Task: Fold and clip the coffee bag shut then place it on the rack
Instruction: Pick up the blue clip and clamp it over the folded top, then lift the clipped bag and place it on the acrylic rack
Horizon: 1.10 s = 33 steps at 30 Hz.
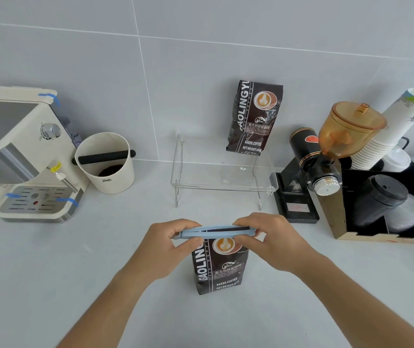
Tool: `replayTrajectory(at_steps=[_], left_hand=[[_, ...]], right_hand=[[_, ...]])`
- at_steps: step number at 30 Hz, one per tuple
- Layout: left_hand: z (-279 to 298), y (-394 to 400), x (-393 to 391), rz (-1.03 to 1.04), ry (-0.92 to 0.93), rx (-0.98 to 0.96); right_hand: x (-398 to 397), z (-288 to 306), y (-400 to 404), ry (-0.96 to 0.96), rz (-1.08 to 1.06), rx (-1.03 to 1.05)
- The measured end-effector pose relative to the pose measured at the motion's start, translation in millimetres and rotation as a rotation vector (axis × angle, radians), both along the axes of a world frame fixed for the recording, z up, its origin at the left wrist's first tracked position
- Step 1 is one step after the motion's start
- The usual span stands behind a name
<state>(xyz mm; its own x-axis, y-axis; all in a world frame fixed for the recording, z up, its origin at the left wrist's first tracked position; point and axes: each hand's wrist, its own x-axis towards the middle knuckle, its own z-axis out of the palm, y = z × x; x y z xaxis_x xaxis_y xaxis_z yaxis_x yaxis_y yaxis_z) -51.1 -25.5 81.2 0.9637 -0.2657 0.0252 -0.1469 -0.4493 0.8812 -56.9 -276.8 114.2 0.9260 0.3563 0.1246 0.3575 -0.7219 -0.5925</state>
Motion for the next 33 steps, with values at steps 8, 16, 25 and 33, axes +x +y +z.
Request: replayTrajectory(at_steps=[8,16,25,33], left_hand=[[-2.3,-0.6,-3.7,0.021,0.012,-0.085],[-16.1,-3.4,-2.2,0.078,0.217,-0.34],[-54.0,-5.0,-8.6,0.028,0.444,-0.497],[-63.1,-7.1,-8.1,0.039,0.504,-0.549]], right_hand=[[3.2,-5.0,-0.9,-0.021,0.022,0.014],[10.5,-12.2,-4.3,0.207,-0.067,0.226],[16.5,-53.4,-13.0,0.618,-0.045,0.515],[16.4,-90.9,-14.3,0.787,-0.096,0.492]])
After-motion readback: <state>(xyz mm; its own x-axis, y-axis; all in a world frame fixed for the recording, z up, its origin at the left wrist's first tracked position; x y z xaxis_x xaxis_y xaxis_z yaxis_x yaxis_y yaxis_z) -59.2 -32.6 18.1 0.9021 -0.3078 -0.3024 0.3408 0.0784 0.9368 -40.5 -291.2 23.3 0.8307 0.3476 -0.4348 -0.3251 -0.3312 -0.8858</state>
